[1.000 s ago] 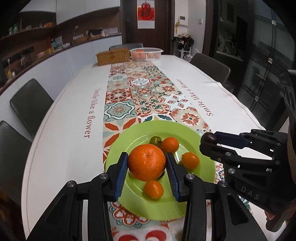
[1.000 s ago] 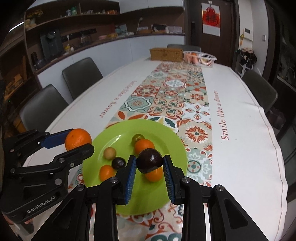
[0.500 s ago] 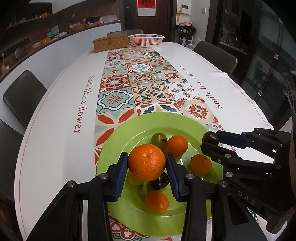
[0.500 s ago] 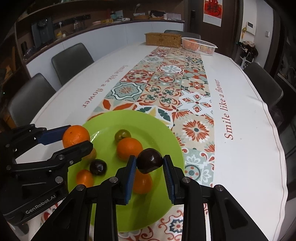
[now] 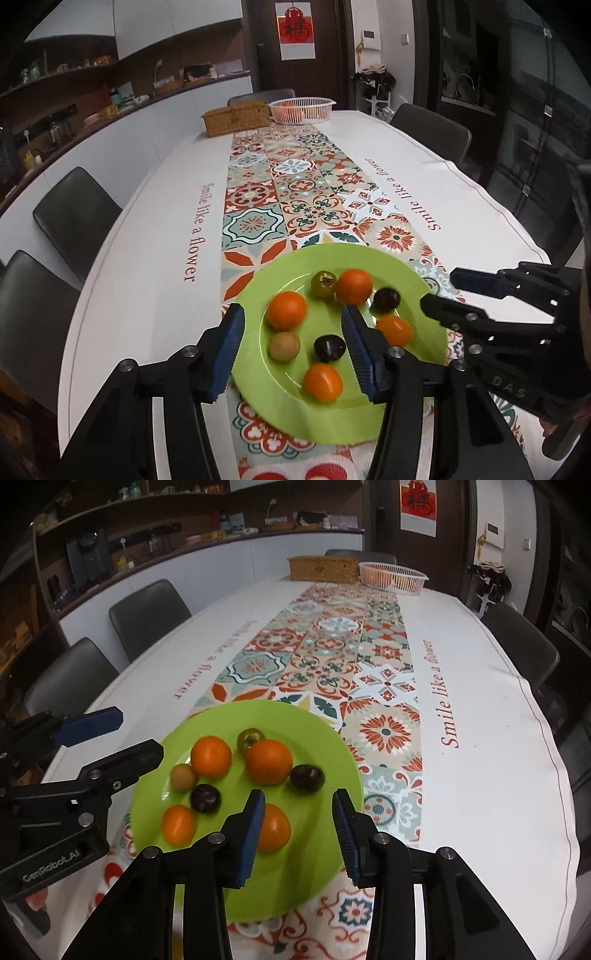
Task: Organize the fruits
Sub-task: 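Open both grippers to release the fruits onto the plate, then move the left gripper toward a green-yellow fruit while the right gripper approaches a tan fruit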
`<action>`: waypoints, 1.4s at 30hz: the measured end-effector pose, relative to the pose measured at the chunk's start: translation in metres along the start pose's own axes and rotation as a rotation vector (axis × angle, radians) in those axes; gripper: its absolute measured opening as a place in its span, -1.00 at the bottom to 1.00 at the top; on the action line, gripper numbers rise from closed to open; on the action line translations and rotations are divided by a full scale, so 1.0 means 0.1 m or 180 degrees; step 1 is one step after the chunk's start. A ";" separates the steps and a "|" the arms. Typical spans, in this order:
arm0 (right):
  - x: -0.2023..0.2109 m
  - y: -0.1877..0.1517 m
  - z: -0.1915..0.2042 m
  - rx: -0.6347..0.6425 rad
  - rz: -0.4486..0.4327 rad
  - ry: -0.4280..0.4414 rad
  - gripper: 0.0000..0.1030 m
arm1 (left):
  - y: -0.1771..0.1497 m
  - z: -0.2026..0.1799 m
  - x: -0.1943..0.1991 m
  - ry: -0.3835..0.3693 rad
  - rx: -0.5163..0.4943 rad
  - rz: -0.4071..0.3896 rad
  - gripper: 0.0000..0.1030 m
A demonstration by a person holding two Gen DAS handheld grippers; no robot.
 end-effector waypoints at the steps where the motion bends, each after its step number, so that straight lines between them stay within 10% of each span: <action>1: 0.06 -0.03 0.01 0.0000 -0.0042 -0.0008 -0.24 | -0.02 -0.01 0.05 0.0003 0.0002 -0.0023 0.05; 26: 1.49 -0.98 0.27 0.0055 -0.0944 -0.0324 0.46 | -0.90 -0.30 1.25 -0.0078 0.0079 -0.0511 0.62; 42: 1.19 -1.52 0.30 0.0069 -0.0591 -0.0318 0.50 | -1.40 -0.43 1.11 -0.0205 -0.0105 -0.0477 0.71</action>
Point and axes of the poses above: each gripper's, at about its wrist camera, not at the fingertips, and x roughly against the way its jaws point, z to its left, y to its top, the point moved 3 cm from there along -x, roughly the way its jaws point, and after that the axes turned 12 degrees about z, right-handed, at the moved point
